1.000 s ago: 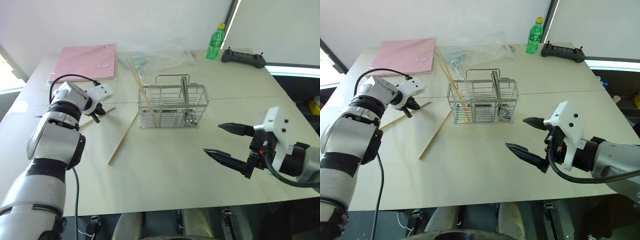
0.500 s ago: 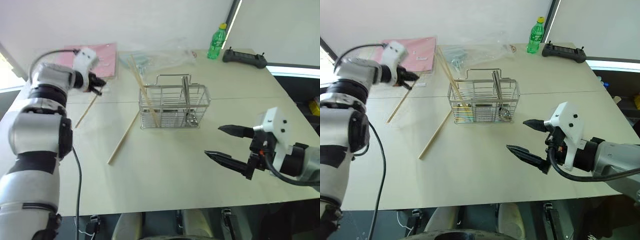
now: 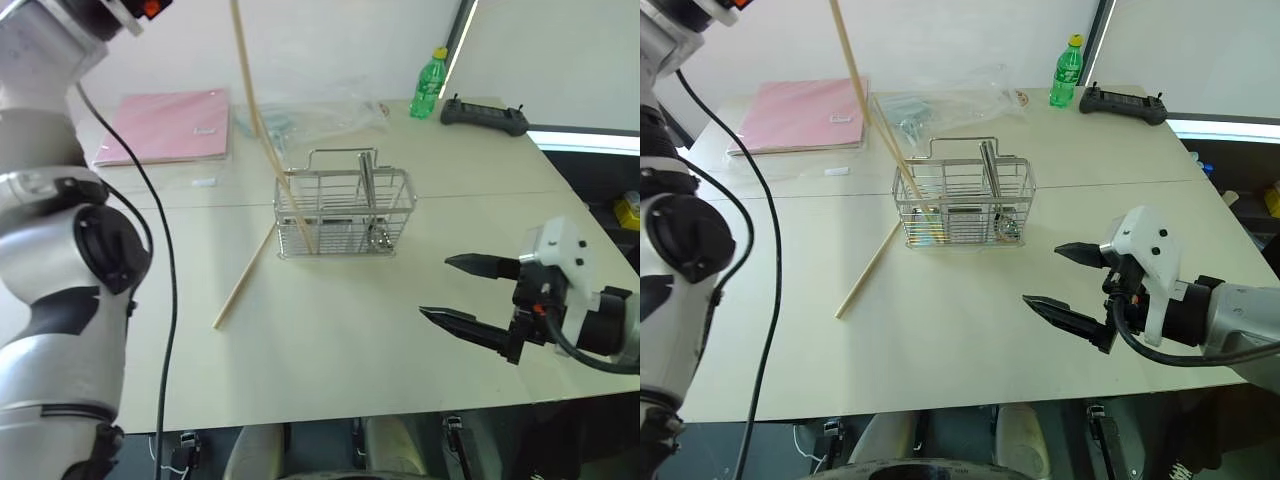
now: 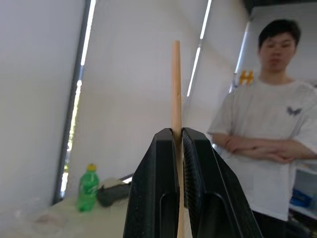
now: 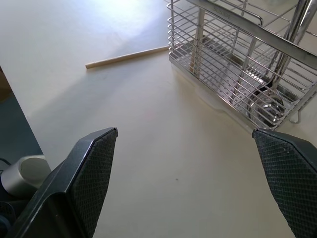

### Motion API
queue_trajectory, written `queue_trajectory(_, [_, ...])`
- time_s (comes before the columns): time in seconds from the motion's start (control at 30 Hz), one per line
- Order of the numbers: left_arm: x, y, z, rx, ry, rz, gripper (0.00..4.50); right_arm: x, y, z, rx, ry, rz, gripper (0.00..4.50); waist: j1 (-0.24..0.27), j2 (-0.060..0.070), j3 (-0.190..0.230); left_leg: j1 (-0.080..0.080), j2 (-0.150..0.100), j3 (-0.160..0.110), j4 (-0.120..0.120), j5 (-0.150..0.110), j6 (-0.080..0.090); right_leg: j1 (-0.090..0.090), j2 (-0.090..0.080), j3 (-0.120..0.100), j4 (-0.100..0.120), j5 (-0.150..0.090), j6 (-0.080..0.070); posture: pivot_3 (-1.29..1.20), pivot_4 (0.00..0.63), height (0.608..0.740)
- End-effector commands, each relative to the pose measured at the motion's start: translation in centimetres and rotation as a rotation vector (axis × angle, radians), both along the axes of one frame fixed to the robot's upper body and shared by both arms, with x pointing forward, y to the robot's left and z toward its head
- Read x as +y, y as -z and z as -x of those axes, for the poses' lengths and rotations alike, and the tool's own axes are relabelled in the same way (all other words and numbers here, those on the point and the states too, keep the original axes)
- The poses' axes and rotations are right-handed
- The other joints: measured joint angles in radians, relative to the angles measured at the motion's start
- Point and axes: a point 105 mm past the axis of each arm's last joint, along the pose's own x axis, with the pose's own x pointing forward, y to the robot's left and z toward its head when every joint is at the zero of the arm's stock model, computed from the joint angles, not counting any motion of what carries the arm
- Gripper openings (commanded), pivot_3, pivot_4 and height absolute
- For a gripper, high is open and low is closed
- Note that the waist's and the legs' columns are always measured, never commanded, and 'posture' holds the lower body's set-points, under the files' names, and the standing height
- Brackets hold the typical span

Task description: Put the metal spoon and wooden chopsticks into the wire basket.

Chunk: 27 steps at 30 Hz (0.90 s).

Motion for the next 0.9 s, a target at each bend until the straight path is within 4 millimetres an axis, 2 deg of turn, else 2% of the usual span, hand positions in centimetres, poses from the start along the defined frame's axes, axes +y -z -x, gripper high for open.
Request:
queue_trajectory(0.03, [-1.1,0.7,0.6,-0.017,-0.005,-0.019,0.03,-0.1,-0.9,-0.1,-0.042,0.003,0.002,4.50,0.001,0.001,0.000,0.000,0.000,0.000,0.000,0.000,0.000,0.000,0.000,0.000,0.000,0.000,0.000,0.00,0.150,0.722])
queue_trajectory(0.17, [-2.7,3.0,0.6,0.007,0.025,-0.029,0.03,-0.1,-1.0,-0.1,-0.046,0.010,-0.004,4.50,0.003,0.001,0.000,0.000,0.000,0.000,0.000,0.000,0.000,0.000,0.000,0.000,0.000,0.000,0.000,0.00,0.150,0.722])
queue_trajectory(0.33, [-4.9,4.8,1.1,-0.003,0.058,-0.083,0.03,0.0,-1.0,0.1,-0.046,0.008,-0.002,4.50,0.004,0.000,0.000,-0.002,-0.001,0.000,0.000,0.000,0.000,0.000,0.000,0.000,-0.002,0.000,0.000,0.00,0.150,0.722])
queue_trajectory(0.43, [-5.6,5.3,1.1,-0.021,0.065,-0.105,0.03,0.1,-1.1,0.0,-0.053,0.010,-0.011,4.50,0.004,0.000,0.000,-0.002,-0.001,0.000,0.000,0.000,0.000,0.000,0.000,0.000,-0.002,0.000,0.000,0.00,0.150,0.722])
queue_trajectory(0.67, [-5.6,5.5,0.6,-0.025,0.065,-0.108,0.03,0.5,-1.1,0.0,-0.072,0.022,-0.028,4.50,0.004,0.001,0.000,-0.001,-0.001,0.000,0.000,0.000,0.000,0.000,0.000,0.000,-0.002,0.000,-0.002,0.00,0.150,0.722])
queue_trajectory(0.77, [-5.5,5.6,0.6,-0.022,0.077,-0.122,1.11,0.6,-1.4,0.1,-0.090,0.022,-0.041,4.50,0.004,0.000,0.000,-0.002,-0.001,0.000,0.000,0.000,0.000,0.000,0.000,0.000,-0.002,0.000,-0.002,0.00,0.150,0.722])
queue_trajectory(0.9, [-5.7,5.8,0.7,-0.048,0.071,-0.154,3.06,0.9,-1.8,0.2,-0.107,0.015,-0.052,4.50,0.004,0.000,0.000,-0.002,-0.001,0.000,0.000,0.000,0.000,0.000,0.000,0.000,-0.003,0.000,-0.002,0.00,0.150,0.722])
